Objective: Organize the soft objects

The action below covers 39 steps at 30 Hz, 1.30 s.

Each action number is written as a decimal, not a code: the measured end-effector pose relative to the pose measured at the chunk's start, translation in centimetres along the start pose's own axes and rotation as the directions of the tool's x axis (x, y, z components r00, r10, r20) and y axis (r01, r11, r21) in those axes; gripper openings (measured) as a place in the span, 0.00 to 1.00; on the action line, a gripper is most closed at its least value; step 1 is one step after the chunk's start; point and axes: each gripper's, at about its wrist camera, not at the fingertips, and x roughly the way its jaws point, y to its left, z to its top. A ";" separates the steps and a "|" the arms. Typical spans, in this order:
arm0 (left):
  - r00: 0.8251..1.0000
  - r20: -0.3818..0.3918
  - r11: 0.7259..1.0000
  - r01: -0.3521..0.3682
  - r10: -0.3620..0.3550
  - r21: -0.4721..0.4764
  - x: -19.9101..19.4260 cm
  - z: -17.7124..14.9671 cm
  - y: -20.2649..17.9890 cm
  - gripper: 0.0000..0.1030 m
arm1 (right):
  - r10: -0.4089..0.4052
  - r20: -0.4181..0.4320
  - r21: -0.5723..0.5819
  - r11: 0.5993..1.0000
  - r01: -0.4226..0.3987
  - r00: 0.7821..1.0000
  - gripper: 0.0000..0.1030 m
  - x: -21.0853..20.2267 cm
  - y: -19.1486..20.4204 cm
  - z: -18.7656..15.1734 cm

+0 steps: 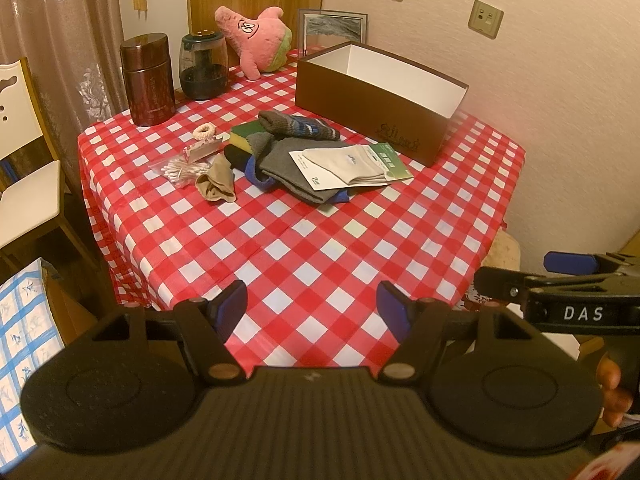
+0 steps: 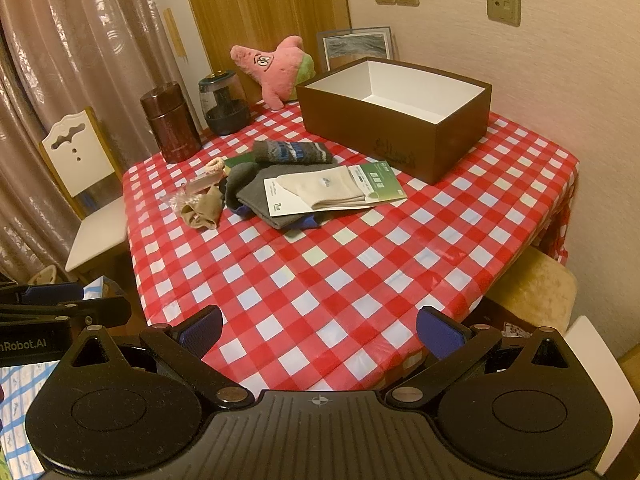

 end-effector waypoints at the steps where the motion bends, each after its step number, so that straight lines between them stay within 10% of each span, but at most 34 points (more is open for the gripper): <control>1: 1.000 0.000 1.000 0.000 0.000 0.000 0.0 0.0 0.0 0.67 | -0.001 0.000 0.000 1.000 0.001 1.000 1.00 0.0 0.0 0.0; 39: 1.000 -0.001 1.000 0.000 0.000 -0.001 0.0 0.0 0.0 0.67 | 0.004 0.002 -0.001 1.000 -0.004 1.000 1.00 0.3 -0.4 0.2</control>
